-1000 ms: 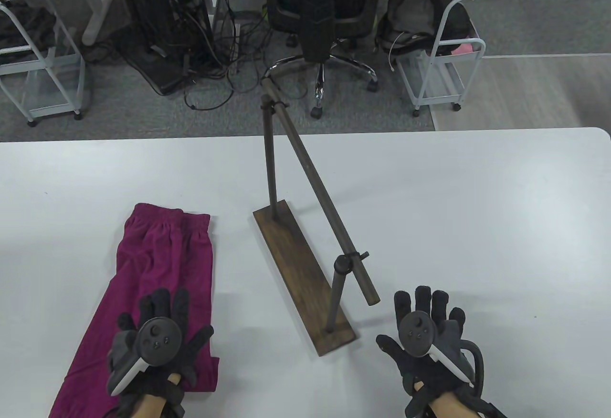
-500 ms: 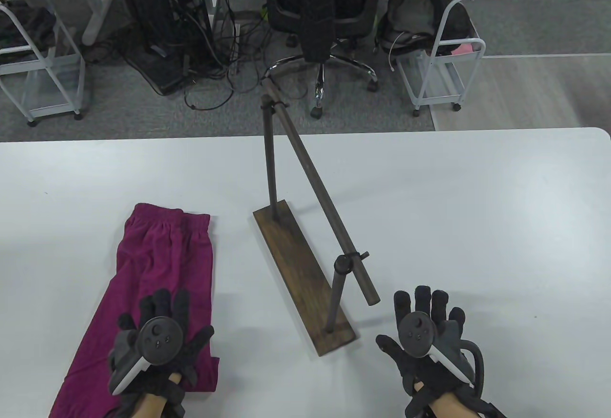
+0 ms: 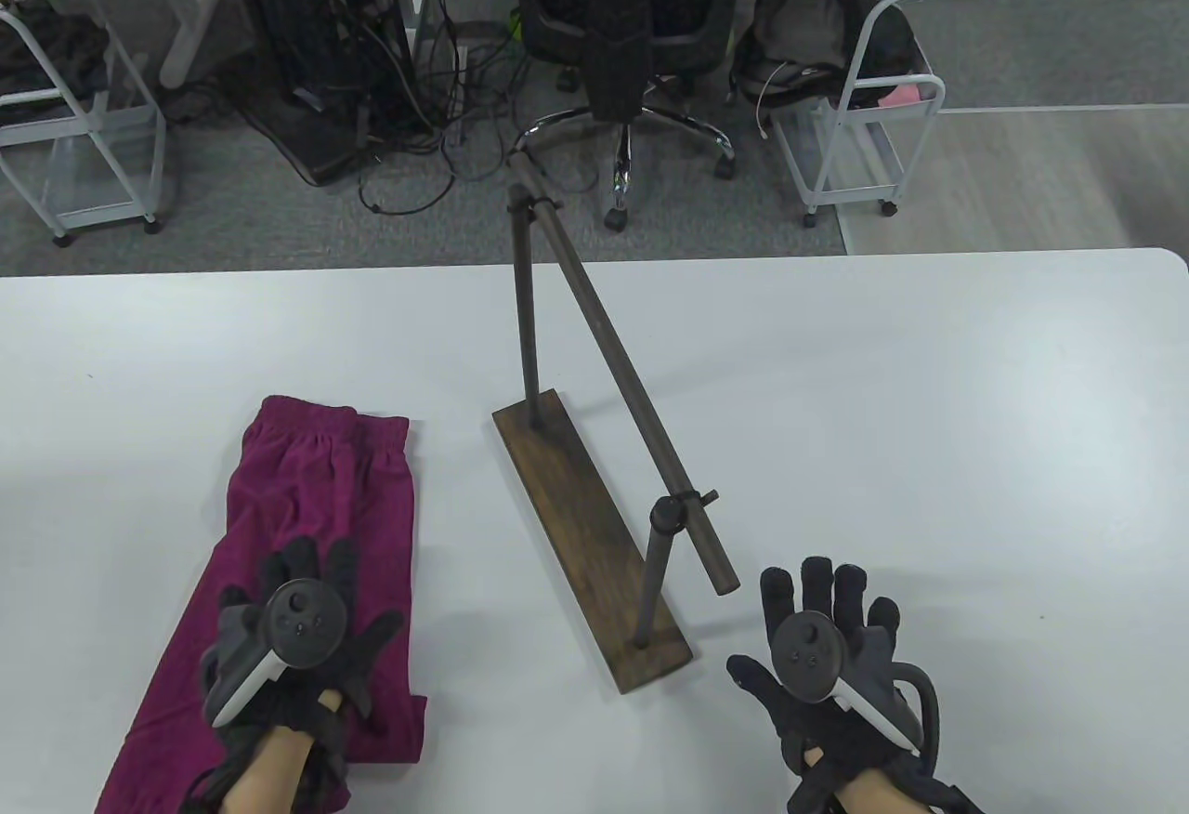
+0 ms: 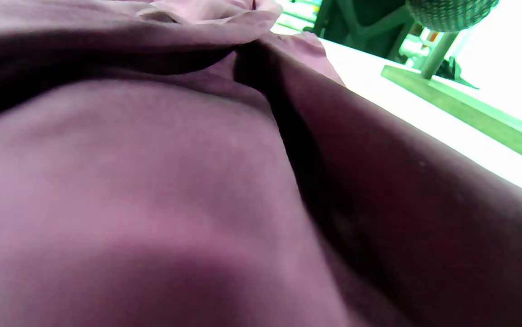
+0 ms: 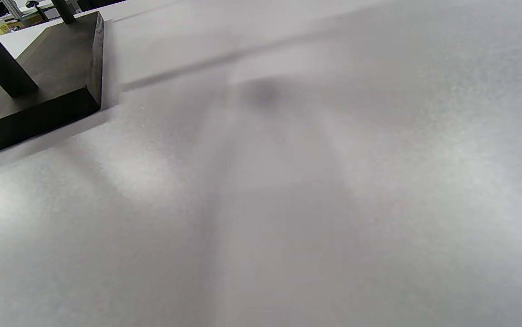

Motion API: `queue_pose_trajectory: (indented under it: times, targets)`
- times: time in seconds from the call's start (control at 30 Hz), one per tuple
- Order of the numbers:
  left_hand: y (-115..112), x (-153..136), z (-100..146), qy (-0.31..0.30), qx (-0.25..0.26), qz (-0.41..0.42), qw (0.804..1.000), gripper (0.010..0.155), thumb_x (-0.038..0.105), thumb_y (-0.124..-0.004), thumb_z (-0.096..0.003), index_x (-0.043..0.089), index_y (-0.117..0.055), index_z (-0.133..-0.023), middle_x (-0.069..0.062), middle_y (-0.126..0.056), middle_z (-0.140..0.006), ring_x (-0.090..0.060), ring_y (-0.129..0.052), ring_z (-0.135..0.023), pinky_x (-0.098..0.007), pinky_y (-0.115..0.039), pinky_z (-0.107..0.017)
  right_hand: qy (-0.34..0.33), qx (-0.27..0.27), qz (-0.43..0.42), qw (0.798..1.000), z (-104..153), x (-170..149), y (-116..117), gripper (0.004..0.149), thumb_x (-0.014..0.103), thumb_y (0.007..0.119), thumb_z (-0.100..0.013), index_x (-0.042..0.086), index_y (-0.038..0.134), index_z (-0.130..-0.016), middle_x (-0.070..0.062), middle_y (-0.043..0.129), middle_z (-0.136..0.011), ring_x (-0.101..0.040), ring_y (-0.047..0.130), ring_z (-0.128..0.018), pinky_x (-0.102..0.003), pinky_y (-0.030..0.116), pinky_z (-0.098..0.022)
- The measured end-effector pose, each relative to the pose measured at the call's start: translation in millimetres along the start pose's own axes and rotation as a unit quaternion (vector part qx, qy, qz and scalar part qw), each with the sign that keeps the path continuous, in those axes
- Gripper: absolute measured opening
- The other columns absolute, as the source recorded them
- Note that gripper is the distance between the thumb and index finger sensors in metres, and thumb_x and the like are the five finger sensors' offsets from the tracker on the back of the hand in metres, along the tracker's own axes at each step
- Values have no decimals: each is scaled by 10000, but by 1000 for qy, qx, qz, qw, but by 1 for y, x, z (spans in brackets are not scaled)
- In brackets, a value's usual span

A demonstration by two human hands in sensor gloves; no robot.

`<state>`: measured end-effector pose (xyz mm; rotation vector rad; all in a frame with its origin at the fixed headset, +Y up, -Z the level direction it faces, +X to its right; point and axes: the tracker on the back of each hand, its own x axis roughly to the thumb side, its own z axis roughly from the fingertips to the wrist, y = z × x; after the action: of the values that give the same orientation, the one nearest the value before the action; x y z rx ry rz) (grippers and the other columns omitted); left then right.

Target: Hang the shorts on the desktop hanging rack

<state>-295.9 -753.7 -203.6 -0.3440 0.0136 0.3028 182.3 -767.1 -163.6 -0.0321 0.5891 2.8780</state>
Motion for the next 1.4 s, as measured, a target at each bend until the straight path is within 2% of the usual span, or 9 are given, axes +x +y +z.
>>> queue_pose_trajectory:
  times: [0.17,0.37,0.63,0.8,0.93,1.03,1.17,1.3,1.4]
  targets:
    - [5,-2,-18,9,-14,-18,1000,871,681,-608,-570,275,-137,-1179,-190,62,-1165,-536,-17,-1101,-851,-77,-662,1,1,-5,1000,0,0,-1,827,657,472,-527,395,-196,-936,-12,-351,-1003,-340,-338,-949,-628,-214,-644]
    - [13,-9,-39,29,-30,-31,999,872,698,-667,-545,370,-148,-1165,-156,141,-1136,-570,56,-1063,-923,-114,-581,1,6,-6,1000,0,0,-1,828,658,472,-525,395,-197,-936,-12,-350,-1004,-341,-337,-949,-629,-213,-644]
    - [10,-13,-61,41,-56,-28,997,852,704,-703,-518,440,-193,-1149,-148,184,-1110,-576,116,-1031,-931,-97,-544,3,10,-9,1000,1,0,-2,827,658,472,-526,395,-197,-936,-13,-350,-1004,-343,-338,-948,-629,-213,-644]
    - [3,-16,-71,46,-62,-33,997,818,685,-700,-527,443,-231,-1151,-145,164,-1120,-605,88,-1028,-914,-125,-591,5,15,-12,1000,1,0,-3,829,658,472,-524,394,-197,-936,-13,-350,-1004,-343,-336,-949,-630,-212,-644]
    - [-1,-19,-76,50,-72,-14,996,769,664,-705,-534,419,-332,-1161,-174,83,-1149,-693,-13,-1004,-869,-220,-652,4,20,-14,1000,1,0,-3,826,658,471,-527,395,-197,-936,-13,-350,-1003,-341,-336,-950,-629,-212,-645]
    - [-1,-20,-78,46,-76,6,996,760,647,-703,-542,391,-340,-1160,-203,23,-1167,-724,-82,-995,-825,-277,-679,3,24,-16,1000,0,0,-3,828,659,472,-525,395,-198,-935,-14,-350,-1004,-344,-336,-949,-631,-210,-646]
    - [3,-17,-77,41,-64,13,997,755,609,-713,-556,304,-406,-1175,-265,-60,-1174,-724,-184,-1004,-767,-349,-710,0,29,-18,999,0,0,-3,829,659,470,-526,393,-200,-934,-16,-351,-1002,-347,-331,-950,-632,-204,-649]
    - [2,-13,-77,37,-59,-9,998,769,543,-743,-567,225,-394,-1175,-296,-93,-1165,-707,-239,-1011,-733,-393,-721,-3,34,-18,999,0,1,-3,828,660,468,-527,391,-202,-934,-19,-351,-1002,-350,-328,-950,-634,-200,-650]
    - [4,-9,-76,32,-47,-10,998,760,472,-770,-578,126,-439,-1168,-324,-160,-1161,-670,-319,-1024,-688,-457,-733,-5,36,-19,999,0,1,-3,831,661,466,-526,389,-204,-934,-20,-351,-1001,-352,-326,-951,-635,-196,-652]
